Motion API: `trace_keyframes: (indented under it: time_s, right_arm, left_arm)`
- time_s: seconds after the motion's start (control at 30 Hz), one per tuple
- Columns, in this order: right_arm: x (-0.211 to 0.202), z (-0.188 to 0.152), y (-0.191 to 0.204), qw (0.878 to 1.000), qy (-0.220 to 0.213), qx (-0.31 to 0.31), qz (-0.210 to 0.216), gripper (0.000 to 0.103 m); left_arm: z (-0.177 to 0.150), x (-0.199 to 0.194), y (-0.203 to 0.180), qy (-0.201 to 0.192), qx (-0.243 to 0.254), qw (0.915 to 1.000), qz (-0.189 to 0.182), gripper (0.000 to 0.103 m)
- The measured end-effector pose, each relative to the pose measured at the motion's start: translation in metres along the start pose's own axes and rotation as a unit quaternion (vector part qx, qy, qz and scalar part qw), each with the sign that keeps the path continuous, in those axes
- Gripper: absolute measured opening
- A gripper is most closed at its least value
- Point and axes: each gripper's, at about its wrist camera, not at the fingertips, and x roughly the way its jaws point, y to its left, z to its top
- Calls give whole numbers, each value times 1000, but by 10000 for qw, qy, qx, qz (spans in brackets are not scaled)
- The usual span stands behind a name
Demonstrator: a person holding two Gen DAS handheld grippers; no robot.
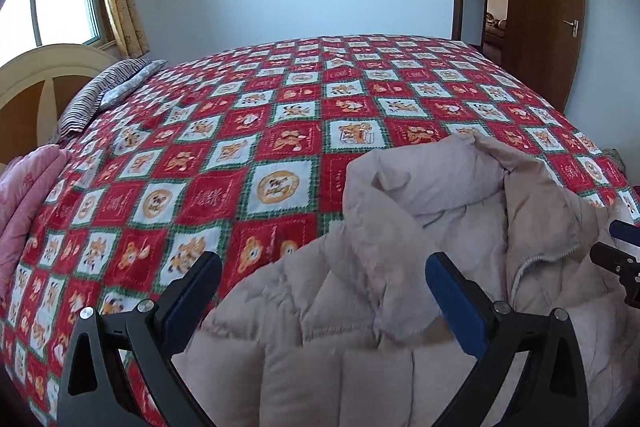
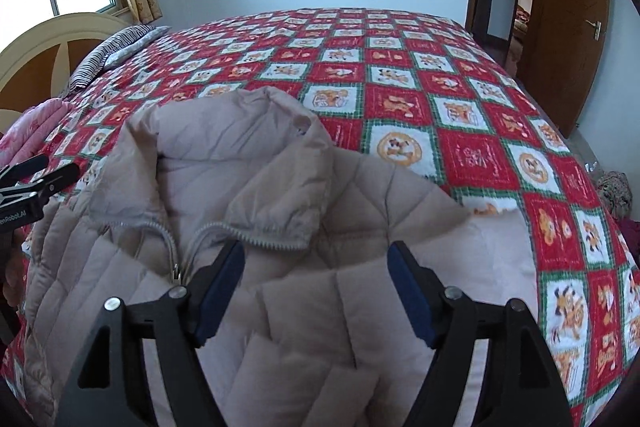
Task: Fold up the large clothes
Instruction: 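Grasp the jacket hem with both grippers and lift it toward the collar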
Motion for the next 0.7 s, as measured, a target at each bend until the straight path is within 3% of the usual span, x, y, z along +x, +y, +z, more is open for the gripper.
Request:
trace_keyframes:
  time_s: [0.2,0.4,0.47,0.5,0.53,0.7]
  right_arm:
    - [44,46,-5,9996,191,-184,-50,77]
    - [90,74,-3,9975,537,-458,17,77]
    - [101,76,-3,9961,716,-497,97,60]
    - [104,76,-2,9954,777,-550,86,23]
    - [103,74,-2,9947,826,-596,105,12]
    - [70,67,-7,9971,378,-661,53,7]
  left_arm:
    - [37,68,-11,375,75,9993,-32,102]
    - [48,102,-19,555,259,9981,-106,101]
    - [45,105,-21,552,321,9977,-242,68]
    - [44,106,-22,700,381,9957,-468,28]
    - [43,107,-23,810,406,9936,-680,11]
    - [39,71,-27,221,835,9947,-567,7]
